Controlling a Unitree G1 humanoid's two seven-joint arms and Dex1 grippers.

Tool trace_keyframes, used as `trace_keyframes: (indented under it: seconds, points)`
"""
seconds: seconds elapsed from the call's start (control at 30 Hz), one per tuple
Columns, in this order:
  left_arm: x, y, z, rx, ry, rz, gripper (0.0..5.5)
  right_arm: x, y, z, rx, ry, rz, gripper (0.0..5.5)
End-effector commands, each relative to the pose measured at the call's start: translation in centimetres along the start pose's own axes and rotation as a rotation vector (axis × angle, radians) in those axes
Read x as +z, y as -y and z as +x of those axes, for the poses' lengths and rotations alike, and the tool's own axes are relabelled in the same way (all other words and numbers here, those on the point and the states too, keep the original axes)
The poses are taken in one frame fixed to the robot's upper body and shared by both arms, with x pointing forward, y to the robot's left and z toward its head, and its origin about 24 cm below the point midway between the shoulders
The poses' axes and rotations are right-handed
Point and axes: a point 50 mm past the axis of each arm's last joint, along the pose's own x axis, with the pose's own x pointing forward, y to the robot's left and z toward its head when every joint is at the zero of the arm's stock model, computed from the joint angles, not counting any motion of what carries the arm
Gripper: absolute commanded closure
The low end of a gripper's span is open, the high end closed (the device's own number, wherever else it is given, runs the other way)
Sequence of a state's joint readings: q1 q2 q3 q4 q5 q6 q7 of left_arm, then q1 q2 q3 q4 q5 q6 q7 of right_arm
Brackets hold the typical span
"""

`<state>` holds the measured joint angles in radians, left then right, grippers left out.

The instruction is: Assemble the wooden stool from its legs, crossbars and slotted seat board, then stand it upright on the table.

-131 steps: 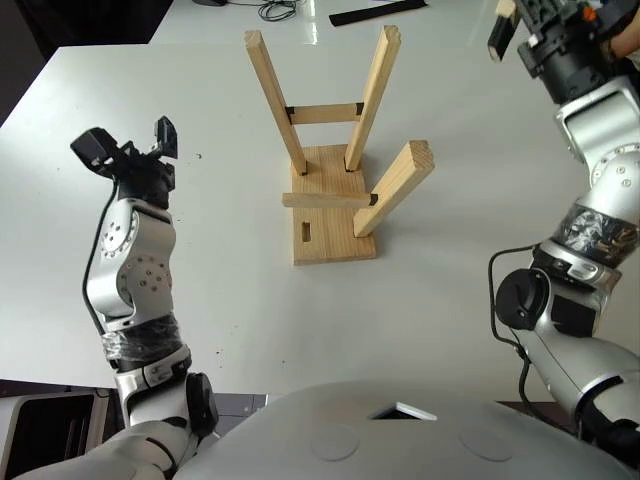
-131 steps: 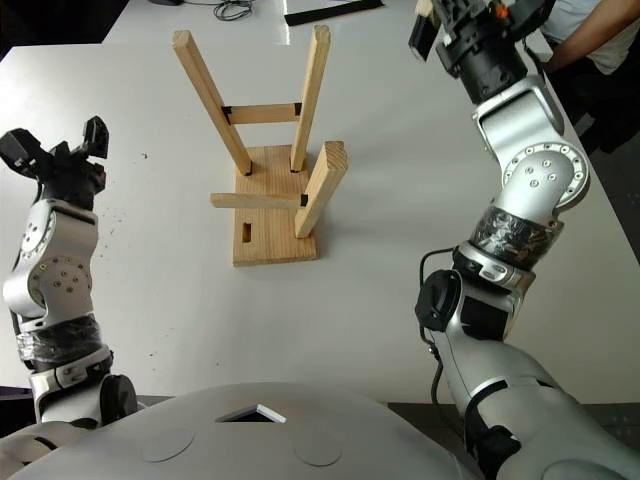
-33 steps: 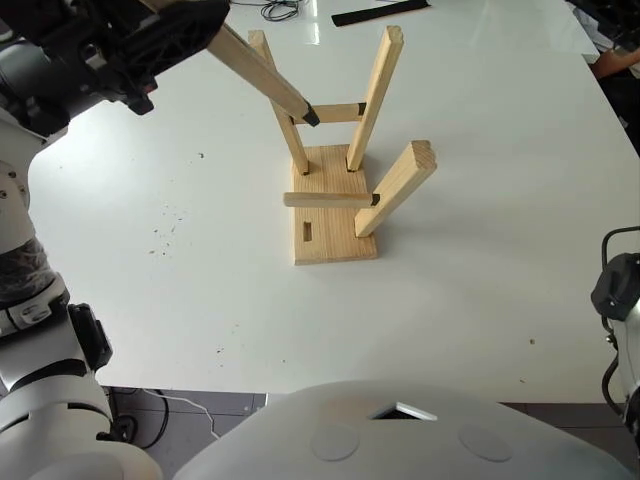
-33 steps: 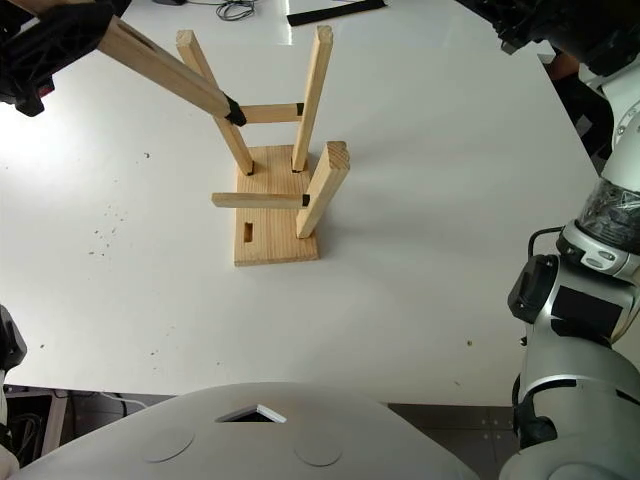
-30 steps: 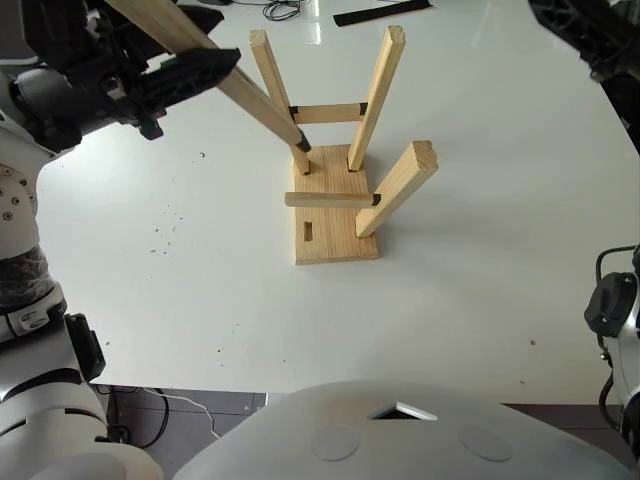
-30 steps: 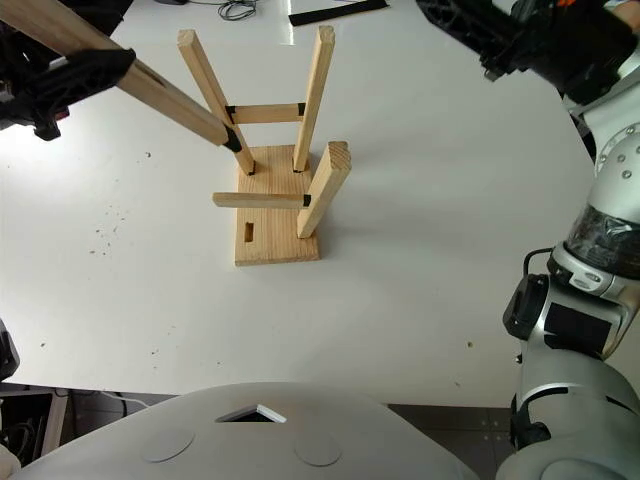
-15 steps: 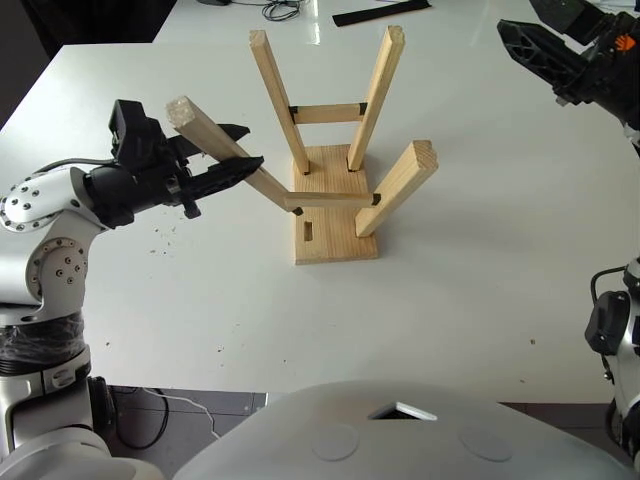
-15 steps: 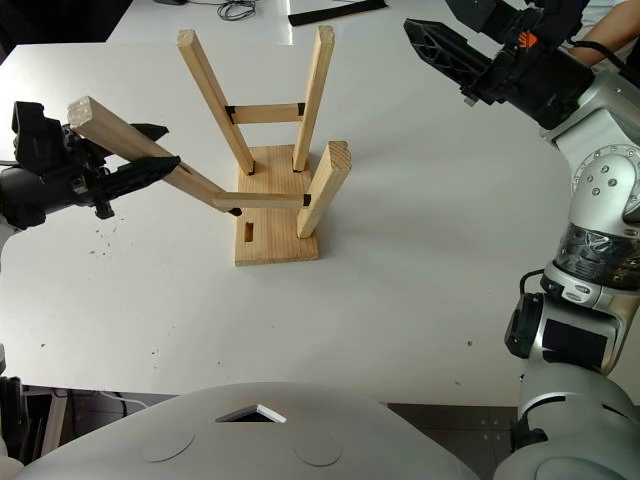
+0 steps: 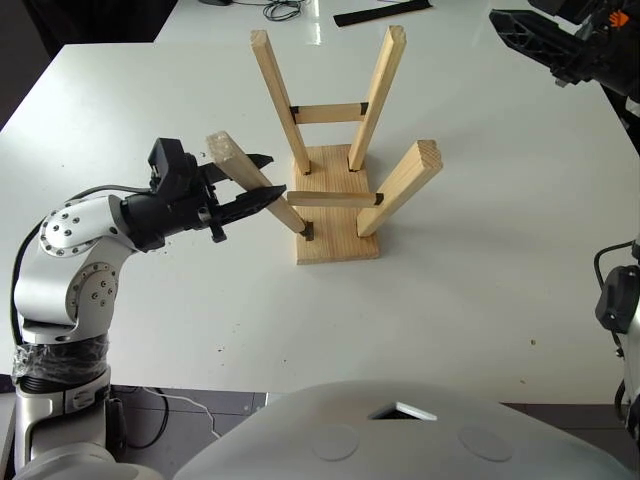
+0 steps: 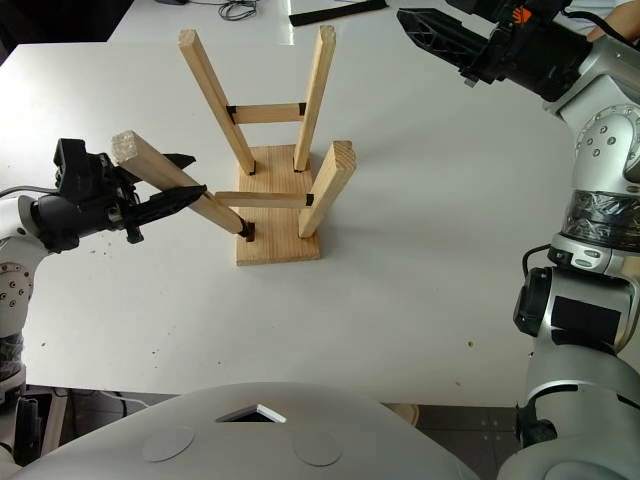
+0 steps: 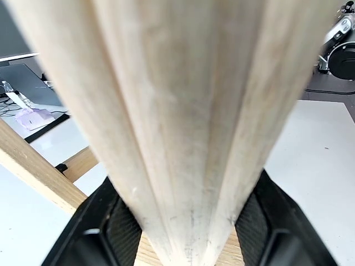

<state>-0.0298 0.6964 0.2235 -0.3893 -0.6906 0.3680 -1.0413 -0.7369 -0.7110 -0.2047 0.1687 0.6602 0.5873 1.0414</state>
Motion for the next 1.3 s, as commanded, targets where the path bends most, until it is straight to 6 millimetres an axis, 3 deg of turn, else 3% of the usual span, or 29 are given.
trace_keyframes:
  seconds: [0.03, 0.17, 0.47, 0.87, 1.1, 1.3]
  points:
    - [-0.9, 0.2, -0.3, -0.004, -0.024, -0.017, 3.44, 0.7, -0.1, 0.3, 0.01, 0.014, -0.034, 1.47]
    - [-0.4, 0.0, -1.1, 0.016, -0.015, -0.014, 3.44, 0.9, 0.1, -0.2, -0.023, 0.026, -0.043, 1.47]
    - [-2.0, -0.1, -1.3, -0.043, -0.056, -0.075, 3.44, 0.2, -0.5, -0.6, -0.054, 0.036, -0.047, 1.47]
    - [-3.5, -0.5, -2.5, -0.234, -0.295, -0.006, 3.45, -0.7, -1.9, -2.1, -0.115, 0.06, -0.062, 1.47]
    - [-0.7, -3.0, -1.8, -0.219, -0.193, 0.03, 3.45, -1.3, -2.6, -2.6, -0.151, 0.075, -0.059, 1.47]
    - [-0.9, -2.9, -0.5, -0.235, -0.135, 0.026, 3.45, -1.0, -2.5, -2.1, -0.141, 0.077, -0.059, 1.47]
